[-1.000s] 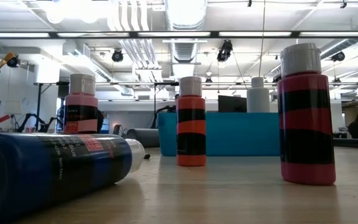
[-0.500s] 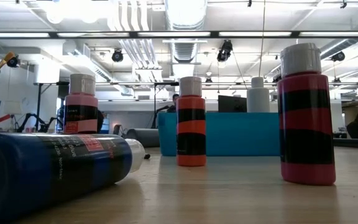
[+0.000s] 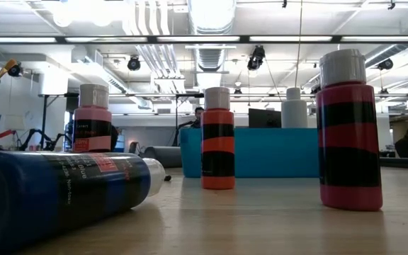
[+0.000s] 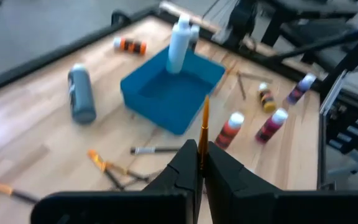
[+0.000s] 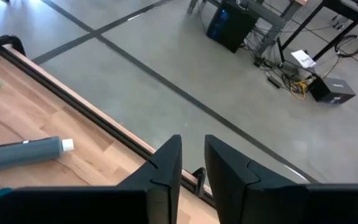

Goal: Pick & Place Paint Supplies
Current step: Put the gold paintbrush into the green cup

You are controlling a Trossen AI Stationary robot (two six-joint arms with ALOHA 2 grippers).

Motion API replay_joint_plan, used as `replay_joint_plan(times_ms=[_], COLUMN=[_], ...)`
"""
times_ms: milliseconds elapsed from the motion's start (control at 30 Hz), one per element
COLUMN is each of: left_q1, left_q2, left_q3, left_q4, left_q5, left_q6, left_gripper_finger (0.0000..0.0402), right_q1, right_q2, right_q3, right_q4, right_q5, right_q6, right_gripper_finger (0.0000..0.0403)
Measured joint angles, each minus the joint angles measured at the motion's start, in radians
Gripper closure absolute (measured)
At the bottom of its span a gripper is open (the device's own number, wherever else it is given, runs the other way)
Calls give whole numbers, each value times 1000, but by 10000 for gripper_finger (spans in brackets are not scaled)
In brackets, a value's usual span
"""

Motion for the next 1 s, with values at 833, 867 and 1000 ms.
replay_joint_plan(times_ms=[833, 867, 1000], left_q1=[-21, -23, -26], left_q2=[0, 0, 0], left_q3=[-269, -275, -304], left_q4=[10, 11, 27], left_q5=[-3, -2, 33], left_q6=[-198, -198, -199], left_gripper_finger=[388, 388, 388], right_q1=[-1, -1, -1], right_q2=[0, 0, 0], right_q3=[-85, -88, -99], right_q4=[16, 19, 36], right_q5=[-1, 0, 0], right_q6=[26, 26, 25], right_gripper_finger=[247, 245, 234])
